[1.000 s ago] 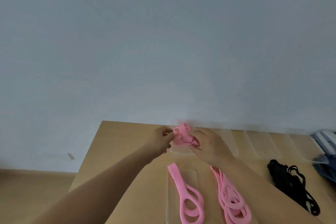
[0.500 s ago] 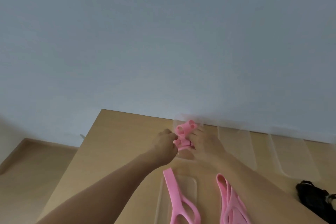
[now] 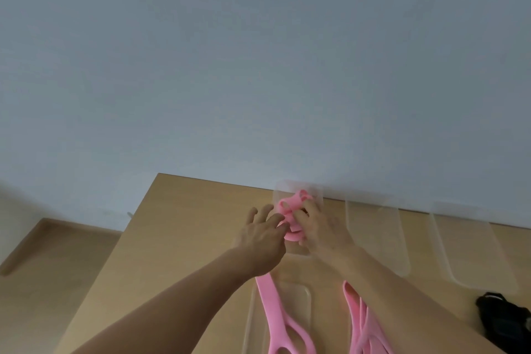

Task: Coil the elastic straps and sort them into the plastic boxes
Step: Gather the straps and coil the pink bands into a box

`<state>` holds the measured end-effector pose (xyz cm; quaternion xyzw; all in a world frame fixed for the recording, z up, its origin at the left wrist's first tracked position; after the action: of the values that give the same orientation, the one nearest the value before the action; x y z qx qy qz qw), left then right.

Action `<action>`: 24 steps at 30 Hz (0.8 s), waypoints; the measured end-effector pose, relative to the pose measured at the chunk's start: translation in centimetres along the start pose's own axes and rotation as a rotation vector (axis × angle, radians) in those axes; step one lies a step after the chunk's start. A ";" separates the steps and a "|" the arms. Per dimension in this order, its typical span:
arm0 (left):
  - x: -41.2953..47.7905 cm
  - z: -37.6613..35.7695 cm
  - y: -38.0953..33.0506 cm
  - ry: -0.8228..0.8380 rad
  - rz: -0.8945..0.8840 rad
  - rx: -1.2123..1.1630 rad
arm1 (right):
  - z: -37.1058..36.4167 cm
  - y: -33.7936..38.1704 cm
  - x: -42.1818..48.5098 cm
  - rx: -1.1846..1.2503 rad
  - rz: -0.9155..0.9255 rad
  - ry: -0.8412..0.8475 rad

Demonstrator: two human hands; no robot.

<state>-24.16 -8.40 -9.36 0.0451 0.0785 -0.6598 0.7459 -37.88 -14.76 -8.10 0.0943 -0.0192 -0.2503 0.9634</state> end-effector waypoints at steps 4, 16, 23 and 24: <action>0.3 -0.2 0.1 0.016 0.016 0.003 | 1.1 0.5 -0.9 -0.034 -0.006 -0.109; -0.2 1.9 0.5 -0.033 0.044 -0.082 | 1.8 1.8 -2.0 -0.105 -0.085 -0.151; -3.7 4.5 1.7 -0.053 0.034 -0.356 | 4.4 5.2 -3.6 0.007 -0.156 -0.285; -4.6 4.5 1.9 -0.031 0.020 -0.386 | 4.5 6.2 -4.2 0.020 -0.150 -0.310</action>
<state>-22.53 -4.38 -4.23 -0.1082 0.1916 -0.6258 0.7483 -38.96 -8.12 -2.49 0.0655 -0.1629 -0.3328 0.9265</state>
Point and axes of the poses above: each hand's wrist, its own x-axis towards the middle knuckle, its own z-axis out of the back of the hand, y = z × x, the point moved 3 cm from there along x, towards the middle knuckle, and after that the axes turned 14 degrees about z, right-handed, at the moved point
